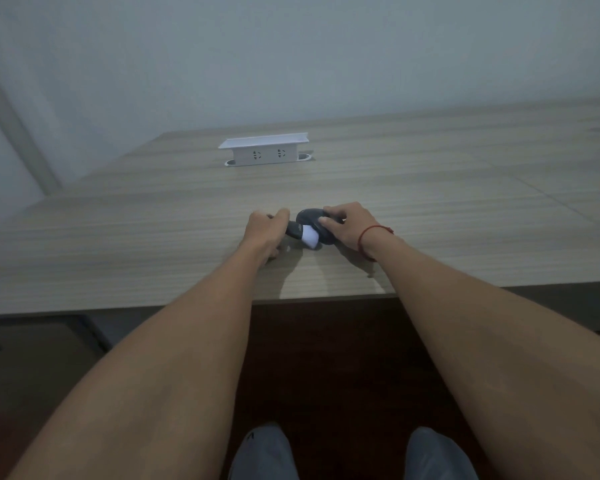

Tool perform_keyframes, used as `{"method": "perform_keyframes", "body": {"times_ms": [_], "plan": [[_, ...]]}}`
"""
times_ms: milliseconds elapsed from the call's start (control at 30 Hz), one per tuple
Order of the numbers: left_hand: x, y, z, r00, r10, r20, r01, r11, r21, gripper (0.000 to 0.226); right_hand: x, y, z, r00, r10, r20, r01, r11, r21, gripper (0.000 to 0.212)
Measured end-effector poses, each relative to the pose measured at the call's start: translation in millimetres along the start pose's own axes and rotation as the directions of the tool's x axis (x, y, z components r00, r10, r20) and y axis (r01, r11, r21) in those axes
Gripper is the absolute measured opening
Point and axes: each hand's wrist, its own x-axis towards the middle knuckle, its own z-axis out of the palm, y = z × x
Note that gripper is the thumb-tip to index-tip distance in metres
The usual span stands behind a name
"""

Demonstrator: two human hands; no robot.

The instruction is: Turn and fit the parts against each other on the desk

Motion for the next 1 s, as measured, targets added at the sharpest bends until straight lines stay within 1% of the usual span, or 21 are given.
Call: {"method": "perform_keyframes", "body": {"times_ms": [67, 167, 267, 333, 367, 467, 533, 633, 667, 733, 833, 867, 933, 1000], "plan": [[1, -6, -3, 1.0, -0.021, -0.003, 0.021, 0.999, -0.039, 0.019, -1, 0, 0, 1.0, -0.007, 0.001, 0.007, 1.0, -0.017, 0.045], [0, -10, -4, 0.998, -0.015, -0.057, 0.008, 0.992, -0.122, 0.022, -2, 0, 0, 1.0, -0.017, -0.008, 0.017, 1.0, -0.019, 0.04], [-3, -9, -10, 1.0, -0.029, 0.003, 0.029, 0.985, -0.172, 0.02, 0, -2, 1, 1.0, 0.01, -0.01, -0.01, 1.0, 0.009, 0.031], [-4, -7, -13, 0.999, -0.027, 0.039, 0.032, 0.991, -0.13, 0.017, 2, -4, 1, 0.998, 0.048, -0.027, -0.047, 0.998, 0.032, 0.038], [-5, -7, -12, 0.999, -0.02, 0.035, 0.024, 0.993, -0.118, 0.017, 2, -6, 1, 0.997, 0.058, -0.047, -0.055, 0.997, 0.05, 0.043], [-4, -10, -6, 0.998, 0.019, -0.066, -0.025, 0.995, -0.096, 0.018, 2, -8, 2, 0.994, 0.078, -0.077, -0.073, 0.995, 0.066, 0.049], [-6, -11, -3, 0.992, 0.04, -0.121, -0.051, 0.994, -0.093, 0.018, 0, -9, 3, 0.994, 0.088, -0.066, -0.085, 0.995, 0.051, 0.047], [-8, -8, -5, 0.999, 0.028, -0.045, -0.036, 0.984, -0.174, 0.016, 1, -9, 3, 0.998, 0.063, -0.024, -0.062, 0.997, 0.043, 0.029], [-10, -6, -5, 0.999, 0.026, -0.031, -0.031, 0.984, -0.174, 0.014, 0, -9, 3, 0.998, 0.063, -0.019, -0.063, 0.997, 0.044, 0.033], [-11, -3, -3, 0.997, 0.033, -0.074, -0.041, 0.992, -0.117, 0.016, -4, -10, 3, 0.998, 0.068, -0.02, -0.067, 0.997, 0.031, 0.039], [-16, 0, 1, 0.973, 0.09, -0.215, -0.101, 0.994, -0.042, 0.015, -4, -10, 5, 0.998, 0.063, -0.023, -0.062, 0.998, 0.012, 0.041], [-18, 0, 2, 0.965, 0.121, -0.233, -0.131, 0.991, -0.028, 0.016, -4, -10, 4, 0.998, 0.062, -0.022, -0.062, 0.998, 0.013, 0.041], [-19, -3, 3, 0.961, 0.196, -0.197, -0.193, 0.981, 0.034, 0.015, -3, -9, 5, 0.998, 0.063, -0.018, -0.063, 0.998, 0.018, 0.041], [-22, -2, 4, 0.961, 0.225, -0.163, -0.219, 0.974, 0.054, 0.015, -3, -9, 5, 0.998, 0.064, -0.013, -0.064, 0.998, 0.016, 0.041]]}}
